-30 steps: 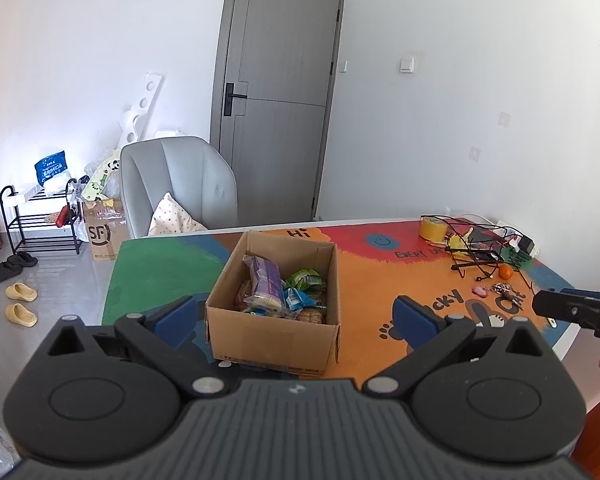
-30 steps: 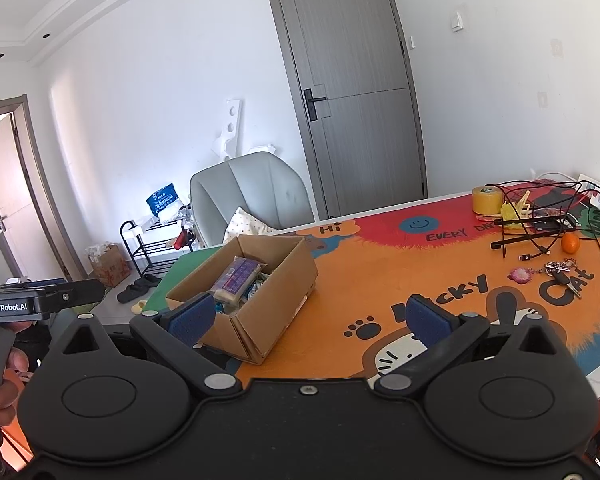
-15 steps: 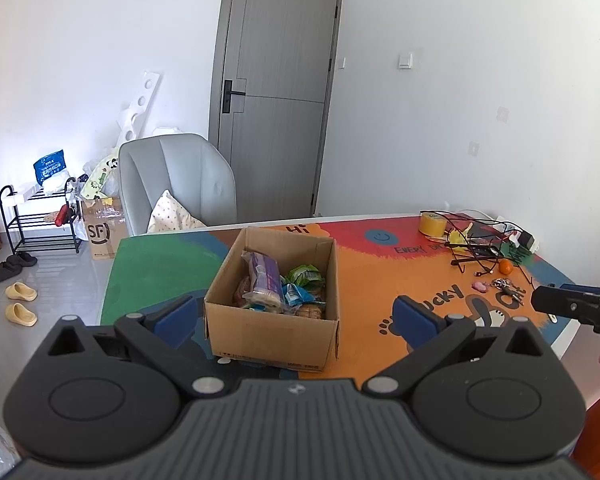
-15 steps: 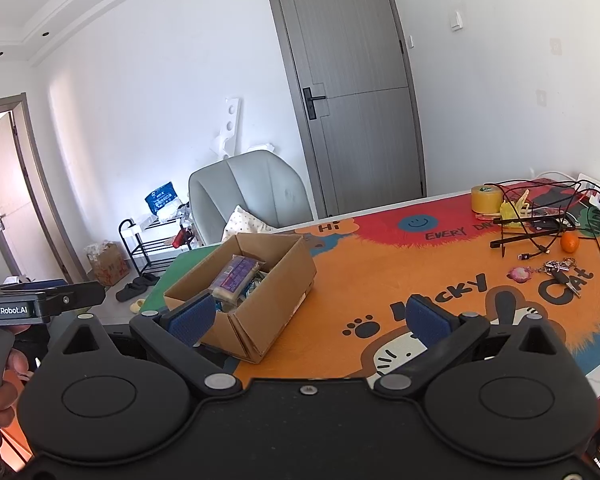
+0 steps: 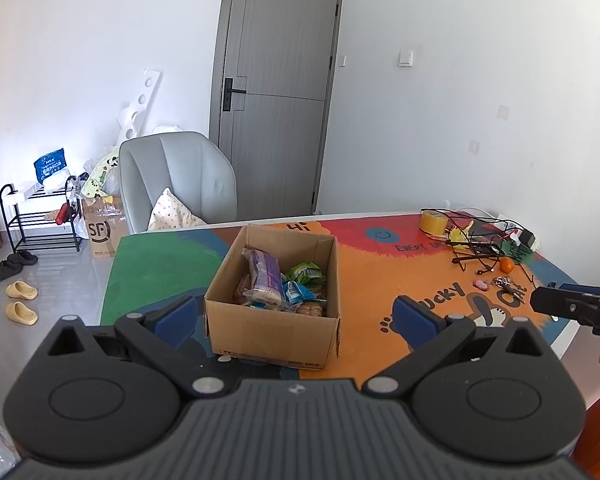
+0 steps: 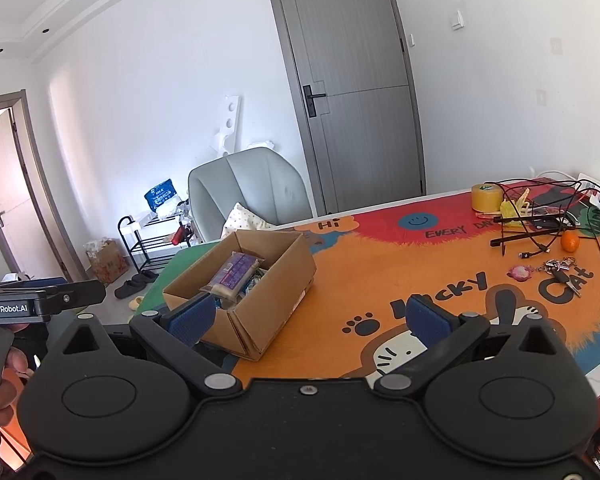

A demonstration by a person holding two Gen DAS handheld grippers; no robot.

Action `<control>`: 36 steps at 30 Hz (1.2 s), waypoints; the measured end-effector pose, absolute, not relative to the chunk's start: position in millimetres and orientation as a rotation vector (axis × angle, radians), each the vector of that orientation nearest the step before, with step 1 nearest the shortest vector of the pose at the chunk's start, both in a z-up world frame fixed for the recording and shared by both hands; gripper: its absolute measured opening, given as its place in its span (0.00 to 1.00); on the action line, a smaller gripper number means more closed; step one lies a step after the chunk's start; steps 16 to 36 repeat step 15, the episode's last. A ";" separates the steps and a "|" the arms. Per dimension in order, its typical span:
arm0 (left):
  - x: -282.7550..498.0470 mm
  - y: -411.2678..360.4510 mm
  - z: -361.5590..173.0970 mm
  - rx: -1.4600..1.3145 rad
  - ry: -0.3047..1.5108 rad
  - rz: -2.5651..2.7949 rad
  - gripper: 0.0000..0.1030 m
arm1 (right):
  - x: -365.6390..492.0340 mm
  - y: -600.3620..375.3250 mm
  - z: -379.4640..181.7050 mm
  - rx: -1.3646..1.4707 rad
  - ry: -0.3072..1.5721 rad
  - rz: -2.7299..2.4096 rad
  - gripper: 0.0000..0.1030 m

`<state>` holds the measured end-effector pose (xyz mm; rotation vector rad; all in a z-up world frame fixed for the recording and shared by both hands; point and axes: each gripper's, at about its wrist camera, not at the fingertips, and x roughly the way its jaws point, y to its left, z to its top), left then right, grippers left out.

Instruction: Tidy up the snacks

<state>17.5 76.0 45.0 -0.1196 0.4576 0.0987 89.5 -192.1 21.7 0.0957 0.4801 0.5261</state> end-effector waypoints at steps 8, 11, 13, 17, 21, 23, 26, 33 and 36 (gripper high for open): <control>17.9 76.1 44.6 -0.120 0.456 0.095 1.00 | 91.1 -191.3 20.8 0.091 0.483 0.529 1.00; 18.7 76.1 43.0 -0.132 0.462 0.091 1.00 | 91.9 -190.7 20.4 0.090 0.484 0.530 1.00; 18.3 75.2 42.4 -0.127 0.462 0.091 1.00 | 92.1 -190.7 20.1 0.089 0.486 0.530 1.00; 18.3 74.6 42.1 -0.127 0.463 0.090 1.00 | 92.1 -189.6 18.7 0.087 0.488 0.532 1.00; 18.3 74.6 42.1 -0.127 0.463 0.090 1.00 | 92.1 -189.6 18.7 0.087 0.488 0.532 1.00; 18.3 74.6 42.1 -0.127 0.463 0.090 1.00 | 92.1 -189.6 18.7 0.087 0.488 0.532 1.00; 18.3 74.6 42.1 -0.127 0.463 0.090 1.00 | 92.1 -189.6 18.7 0.087 0.488 0.532 1.00; 18.3 74.6 42.1 -0.127 0.463 0.090 1.00 | 92.1 -189.6 18.7 0.087 0.488 0.532 1.00; 18.3 74.6 42.1 -0.127 0.463 0.090 1.00 | 92.1 -189.6 18.7 0.087 0.488 0.532 1.00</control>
